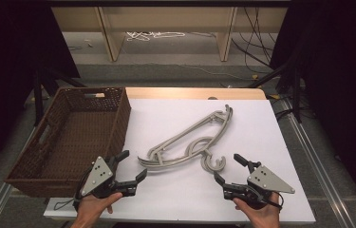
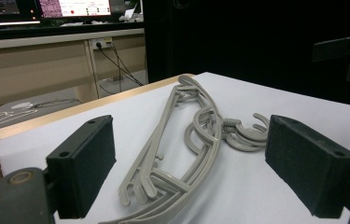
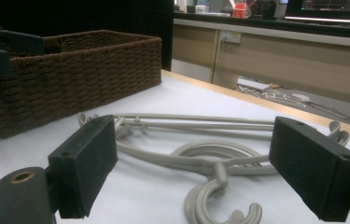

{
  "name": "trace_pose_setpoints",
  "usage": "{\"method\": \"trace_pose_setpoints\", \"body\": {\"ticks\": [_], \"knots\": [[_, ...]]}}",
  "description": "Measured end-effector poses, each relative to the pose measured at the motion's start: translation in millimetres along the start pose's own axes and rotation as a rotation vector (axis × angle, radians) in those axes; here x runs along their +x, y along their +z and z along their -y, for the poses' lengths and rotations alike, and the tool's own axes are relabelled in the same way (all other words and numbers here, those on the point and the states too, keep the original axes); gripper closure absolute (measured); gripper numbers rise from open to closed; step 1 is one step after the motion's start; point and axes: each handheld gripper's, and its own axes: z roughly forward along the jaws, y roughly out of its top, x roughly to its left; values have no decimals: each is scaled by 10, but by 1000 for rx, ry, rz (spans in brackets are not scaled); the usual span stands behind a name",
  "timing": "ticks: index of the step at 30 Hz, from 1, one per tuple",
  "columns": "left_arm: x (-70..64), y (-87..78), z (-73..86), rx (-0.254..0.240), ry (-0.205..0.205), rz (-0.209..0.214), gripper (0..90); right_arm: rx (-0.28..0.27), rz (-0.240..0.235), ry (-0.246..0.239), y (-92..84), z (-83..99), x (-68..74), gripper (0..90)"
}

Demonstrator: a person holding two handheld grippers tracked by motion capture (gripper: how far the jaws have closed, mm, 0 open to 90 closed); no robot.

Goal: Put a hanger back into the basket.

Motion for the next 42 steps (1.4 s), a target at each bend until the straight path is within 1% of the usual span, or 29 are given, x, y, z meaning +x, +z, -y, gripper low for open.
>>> {"method": "trace_pose_setpoints", "body": {"ticks": [1, 2, 3, 4, 5, 6, 7, 9, 10, 11, 12, 13, 14, 15, 16, 19, 21, 23, 24, 25, 26, 27, 28, 31, 34, 37, 40, 41, 42], "knots": [[2, 1, 0, 1, 2, -1, 158, 5, 5, -3, -7, -3, -1, 161], [2, 1, -2, -2, 2, -2, 158, -1, -1, 0, 2, 0, -1, 160], [2, 1, -3, -4, 3, -2, 158, 13, 1, 6, -5, 0, 4, 160], [0, 3, -2, -4, 3, -1, 158, 11, 3, 6, -5, 0, 4, 160], [-9, 7, 1, -5, -6, 0, 158, 5, -4, -1, -4, -2, -3, 160], [-12, 11, 3, -4, -8, 0, 158, 5, -6, 6, -5, -2, 3, 160], [-9, 15, 0, -4, 1, 1, 158, 6, -7, 6, -6, -3, 3, 160], [-17, 23, 2, -11, 1, 2, 158, 4, -3, -1, -4, -1, -1, 160], [-18, 23, 3, -8, 5, 4, 158, 7, -8, 7, -7, -2, 5, 161], [-17, 16, 1, 1, 9, 2, 159, 6, 4, 2, -10, -6, 6, 160], [-17, 17, 1, -2, 7, 1, 159, 1, 6, -4, -8, -6, 3, 161], [-16, 27, 3, -18, 3, 5, 159, 8, -4, 2, -7, -3, 6, 160], [-16, 30, 4, -21, 4, 5, 159, -1, -3, -1, 1, 0, 4, 160], [-15, 21, 1, -5, 10, -1, 159, -2, -2, -1, 1, 0, 5, 161], [-17, 23, 3, 0, 8, -1, 159, 14, -4, 2, -10, -5, 8, 161], [-21, 32, -3, -2, 0, 4, 160, 5, -3, -2, -5, -2, 1, 161], [-21, 60, -11, 0, -21, 21, 162, 12, 2, -1, -12, -5, 5, 161], [-30, 90, -9, 14, -21, 29, 163, -5, 6, -2, 5, 2, 3, 161], [-45, 110, -7, 28, -14, 36, 167, 16, 4, -1, -7, 0, 3, 162], [-65, 132, -7, 38, -20, 39, 172, 7, -1, -3, -5, 0, -6, 162], [-75, 160, -12, 45, -12, 45, 175, 8, 14, -4, -14, -2, -8, 163], [-88, 177, -16, 58, -14, 45, 179, -10, 14, 2, -2, 2, -11, 164], [-99, 204, -24, 72, -6, 50, 181, 5, 10, 2, -9, 0, -18, 164], [-148, 302, -51, 127, 26, 61, 198, 8, 17, 3, -13, 4, -33, 164], [-208, 423, -82, 185, 69, 72, 217, 8, 16, 1, -12, 4, -30, 166], [-294, 610, -109, 252, 93, 104, 232, 8, 16, 2, -12, 2, -27, 167], [-360, 794, -123, 325, 139, 131, 243, 10, 20, 2, -17, 5, -36, 167], [-379, 858, -118, 349, 139, 146, 247, 16, 24, 2, -25, 3, -42, 167], [-390, 919, -115, 365, 151, 152, 249, 1, 29, 5, -23, 6, -46, 168]]}}
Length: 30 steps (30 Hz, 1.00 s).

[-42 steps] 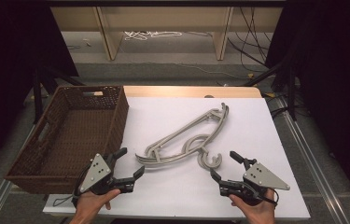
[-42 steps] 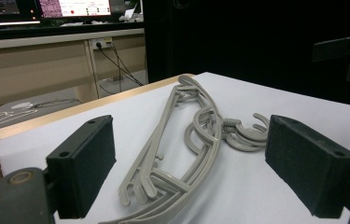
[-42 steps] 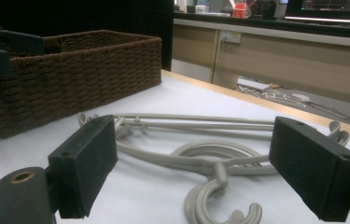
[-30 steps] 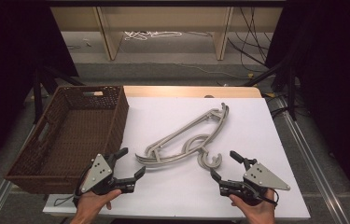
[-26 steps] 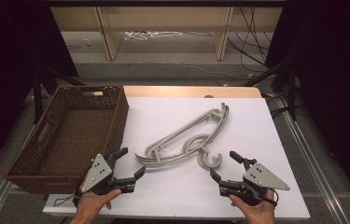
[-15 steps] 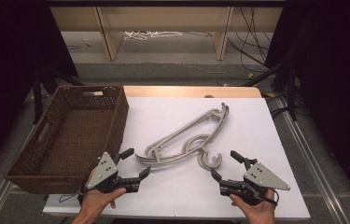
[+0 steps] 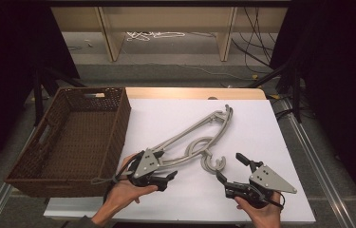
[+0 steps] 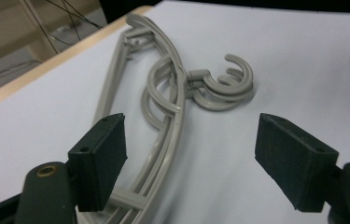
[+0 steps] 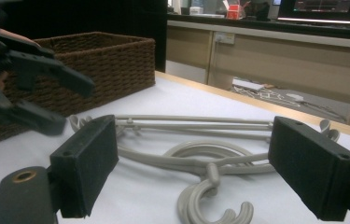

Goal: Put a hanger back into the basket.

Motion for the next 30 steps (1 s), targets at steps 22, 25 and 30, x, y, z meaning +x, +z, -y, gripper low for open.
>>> {"method": "trace_pose_setpoints", "body": {"ticks": [22, 25, 30], "knots": [[169, 911, -118, 296, 6, 42, 420, -1, 12, 4, -2, 19, -53, 174], [173, 976, -143, 333, 2, 49, 463, 13, 14, 16, -11, 21, -45, 174], [194, 1062, -163, 400, -4, 56, 524, 6, 9, 25, -5, 26, -50, 176]]}}
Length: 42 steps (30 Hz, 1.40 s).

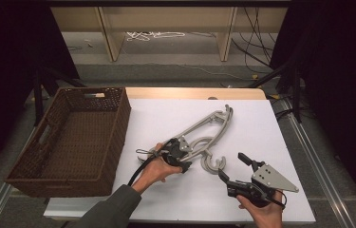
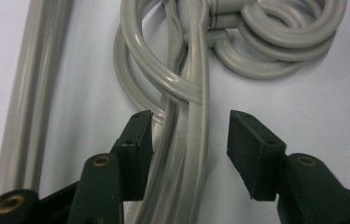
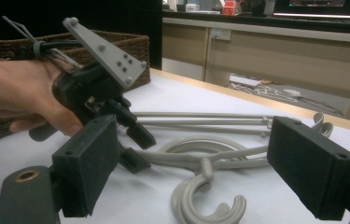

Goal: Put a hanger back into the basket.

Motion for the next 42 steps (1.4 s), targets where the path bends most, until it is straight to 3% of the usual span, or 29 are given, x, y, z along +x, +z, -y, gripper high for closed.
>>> {"method": "trace_pose_setpoints", "body": {"ticks": [1, 2, 8, 9, 15, 19, 23, 29, 36, 42], "knots": [[-3, 18, -5, -8, -17, 7, 540, 1, 2, -3, -5, -3, -3, 177], [6, 16, -14, -2, -2, 11, 556, 1, 1, -2, -4, -3, -3, 178], [23, 57, -76, 19, -14, 33, 655, 1, -6, -1, 6, 1, -2, 182], [34, 68, -88, 29, 6, 31, 673, 5, -2, -3, 5, 3, -3, 183], [69, 53, -122, 53, 1, 50, 774, 12, -4, -1, -2, 3, -11, 188], [99, 38, -125, 61, -10, 96, 784, 25, -5, 0, -10, -1, -15, 189], [115, 8, -124, 43, -27, 99, 784, 17, -2, 1, -7, 1, -20, 189], [185, -32, -124, 33, -79, 136, 780, 20, -7, 1, -5, 3, -19, 189], [184, -12, -126, 54, -84, 144, 780, 13, -7, 5, 0, 6, -18, 190], [228, -31, -124, 38, -118, 173, 778, 14, -8, 4, 1, 6, -20, 190]]}}
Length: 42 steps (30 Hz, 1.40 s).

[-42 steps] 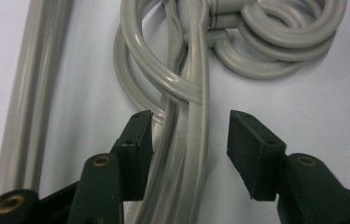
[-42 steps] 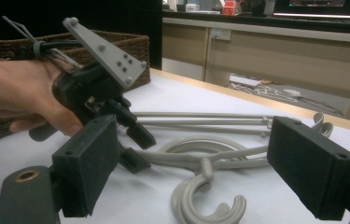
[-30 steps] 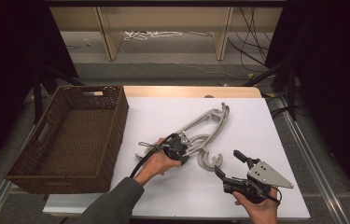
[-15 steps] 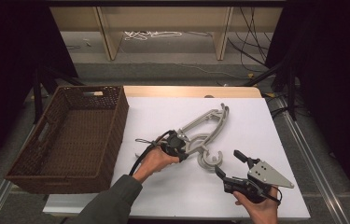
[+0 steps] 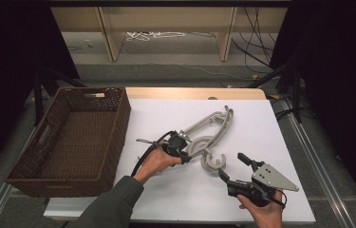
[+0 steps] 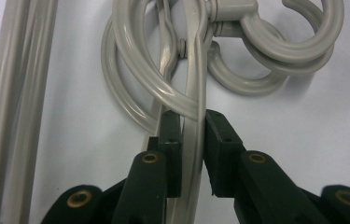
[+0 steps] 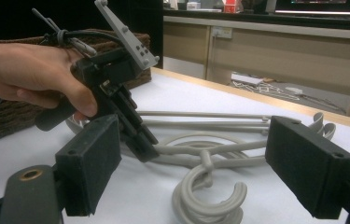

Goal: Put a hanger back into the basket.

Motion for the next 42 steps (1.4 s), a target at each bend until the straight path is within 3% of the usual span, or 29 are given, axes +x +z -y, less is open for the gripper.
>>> {"method": "trace_pose_setpoints", "body": {"ticks": [2, 4, 5, 9, 10, 13, 14, 15, 19, 21, 22, 24, 30, 37, 39, 40, 42], "knots": [[19, -14, 3, -11, -31, 17, 777, 9, -3, -1, -3, 0, 0, 190], [36, -32, 0, -12, -26, 21, 778, 2, -9, 1, 1, 0, 2, 190], [12, -21, 0, -42, -70, 24, 778, 8, -4, -2, -3, -1, 1, 190], [30, -54, -15, -17, -42, 20, 789, 8, -3, -1, -3, -1, 1, 191], [13, -49, -24, -29, -67, 26, 794, 1, -8, 0, 2, 0, 2, 191], [27, -97, -59, -17, -31, 9, 802, 8, -5, -1, -1, 1, 3, 191], [4, -98, -65, -52, -68, 9, 804, 4, -10, 4, 1, 1, 5, 191], [32, -141, -72, -38, -41, 11, 805, 5, -4, 0, -4, -1, 3, 191], [76, -274, -77, -93, -75, -1, 810, 0, -2, -1, -2, 1, 1, 192], [102, -341, -70, -126, -107, -9, 812, 2, -11, 2, -1, 0, 6, 193], [95, -357, -70, -179, -159, -6, 813, -1, -13, 3, 3, 2, 9, 193], [115, -432, -73, -237, -220, 17, 813, 4, -8, -3, 1, 2, 10, 193], [133, -702, -83, -331, -293, 61, 814, -1, -6, -2, 7, 5, 11, 193], [18, -1114, -185, -416, -280, 82, 814, -4, -1, -3, 7, 6, 15, 193], [4, -1258, -199, -448, -240, 87, 814, -2, -3, -2, 7, 8, 13, 193], [-25, -1345, -191, -449, -259, 87, 814, -3, -7, 1, 8, 10, 13, 193], [-41, -1524, -169, -476, -251, 84, 815, -3, -6, 2, 8, 9, 10, 193]]}}
